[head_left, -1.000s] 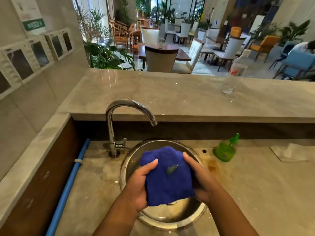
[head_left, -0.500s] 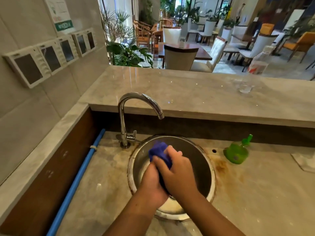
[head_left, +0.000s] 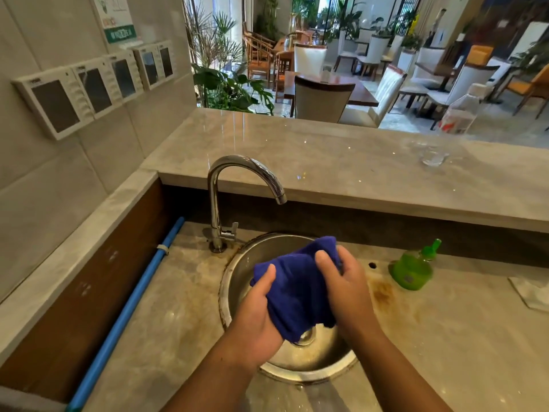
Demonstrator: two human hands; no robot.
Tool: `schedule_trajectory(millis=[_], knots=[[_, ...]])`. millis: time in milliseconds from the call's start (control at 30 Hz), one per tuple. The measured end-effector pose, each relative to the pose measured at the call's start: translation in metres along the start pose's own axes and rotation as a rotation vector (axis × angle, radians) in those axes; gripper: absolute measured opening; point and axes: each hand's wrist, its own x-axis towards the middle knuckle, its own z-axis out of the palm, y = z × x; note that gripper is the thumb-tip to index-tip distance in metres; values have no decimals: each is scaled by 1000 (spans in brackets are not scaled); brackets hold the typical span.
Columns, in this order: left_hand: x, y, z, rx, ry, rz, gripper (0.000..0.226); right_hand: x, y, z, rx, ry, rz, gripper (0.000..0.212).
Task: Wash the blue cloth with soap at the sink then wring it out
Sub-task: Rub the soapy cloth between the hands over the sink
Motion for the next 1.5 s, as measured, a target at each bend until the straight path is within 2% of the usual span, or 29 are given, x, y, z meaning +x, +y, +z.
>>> schedule_trajectory(millis=[67, 100, 167, 267, 333, 433, 500, 600, 633, 733, 800, 900, 1000, 1100, 1167, 1267, 1300, 1367, 1500], knots=[[2, -6, 0, -49, 7, -32, 51, -17, -6, 21, -131, -104, -110, 20], [4, -10, 1, -60, 7, -43, 52, -22, -3, 30, -249, -93, -193, 24], [5, -15, 3, -51, 7, -29, 50, -16, 9, 41, -377, 31, -294, 24], [4, -15, 4, -14, -4, 29, 47, 13, 16, 33, -355, 173, -235, 20], [2, -10, 6, -6, -4, 42, 47, 8, 20, 29, -391, 112, -280, 22], [7, 4, 6, -63, 13, 57, 46, -41, 23, 37, -461, -70, -380, 35], [7, 3, 9, -39, 22, 30, 45, -43, 12, 39, -406, -33, -364, 38], [-2, -13, 20, 5, -28, -9, 47, -2, -16, 30, -332, 217, -251, 38], [-4, -15, 23, 17, -46, -1, 47, 4, -22, 28, -295, 251, -236, 38], [1, 2, 23, 26, -49, 19, 48, -28, -9, 36, -318, 149, -250, 32], [7, 9, 19, 80, -39, 29, 48, -54, -4, 40, -315, 82, -249, 37], [-3, -9, 27, 126, -39, -20, 45, -27, -9, 25, -373, 138, -271, 25], [-11, -18, 35, 120, -75, -21, 46, -5, -21, 16, -345, 224, -262, 25], [-1, 5, 25, 138, -60, 12, 51, -42, -12, 30, -285, 88, -216, 16], [2, 12, 20, 157, -72, 2, 54, -57, -13, 35, -308, 19, -247, 24], [-5, -6, 25, 143, -98, -25, 55, -24, -26, 24, -413, 140, -359, 20], [-7, -14, 27, 146, -109, -13, 56, -11, -31, 22, -384, 204, -329, 22], [-9, -15, 27, 186, -118, 25, 52, -7, -33, 24, -315, 211, -280, 19], [-1, 13, 16, 254, -117, 45, 56, -59, -13, 41, -383, 37, -265, 10]])
